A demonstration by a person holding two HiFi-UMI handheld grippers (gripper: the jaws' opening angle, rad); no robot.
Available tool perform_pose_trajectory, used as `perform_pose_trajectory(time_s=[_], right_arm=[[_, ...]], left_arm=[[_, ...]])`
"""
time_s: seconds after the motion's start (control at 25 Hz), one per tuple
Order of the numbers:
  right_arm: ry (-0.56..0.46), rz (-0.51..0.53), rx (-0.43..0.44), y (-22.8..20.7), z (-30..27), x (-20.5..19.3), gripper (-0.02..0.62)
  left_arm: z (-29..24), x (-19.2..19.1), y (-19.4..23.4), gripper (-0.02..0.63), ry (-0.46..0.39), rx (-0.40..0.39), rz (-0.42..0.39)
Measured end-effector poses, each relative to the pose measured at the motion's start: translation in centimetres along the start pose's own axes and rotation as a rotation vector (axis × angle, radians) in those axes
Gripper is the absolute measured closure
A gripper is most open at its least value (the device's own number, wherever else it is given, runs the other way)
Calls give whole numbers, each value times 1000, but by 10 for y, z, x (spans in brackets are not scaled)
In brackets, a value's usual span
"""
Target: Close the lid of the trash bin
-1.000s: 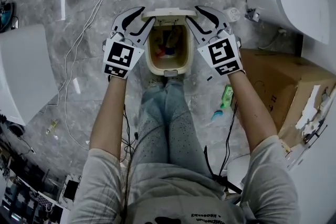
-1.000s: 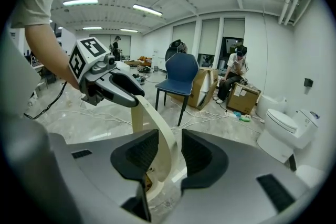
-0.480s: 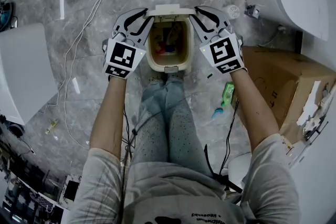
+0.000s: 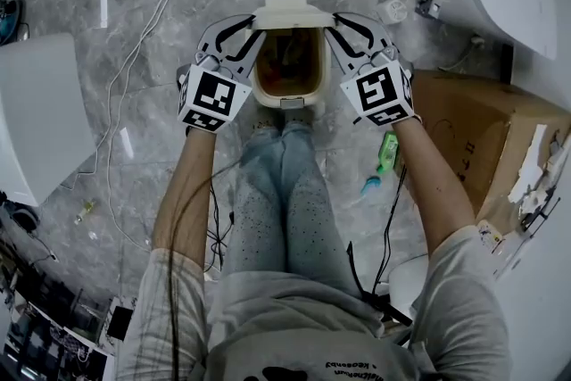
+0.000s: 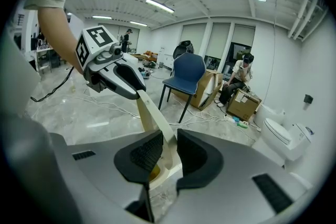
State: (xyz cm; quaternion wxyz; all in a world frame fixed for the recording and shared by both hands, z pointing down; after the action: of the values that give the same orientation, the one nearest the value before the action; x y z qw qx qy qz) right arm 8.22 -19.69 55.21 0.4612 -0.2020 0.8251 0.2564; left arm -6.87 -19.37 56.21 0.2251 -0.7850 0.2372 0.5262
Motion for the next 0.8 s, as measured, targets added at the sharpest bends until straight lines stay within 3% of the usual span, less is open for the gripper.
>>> perform_pose_trajectory(time_s=[0.8], right_arm=[[37,60,22,50,27,-26,488]], left_arm=[[24,-26,-48,495,34,-44,-31]])
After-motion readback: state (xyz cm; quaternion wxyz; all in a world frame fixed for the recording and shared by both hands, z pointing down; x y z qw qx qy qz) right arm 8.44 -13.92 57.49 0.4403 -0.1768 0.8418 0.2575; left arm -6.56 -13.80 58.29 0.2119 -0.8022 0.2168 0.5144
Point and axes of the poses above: the fingertips, and each gripper's own axes: z backward along the fingers, y to its left, x out of its top, the point moved 4 cm from there along z, backward along the fingers, and after that the axes turned 12 degrees about -y, right-handed, at the moved point
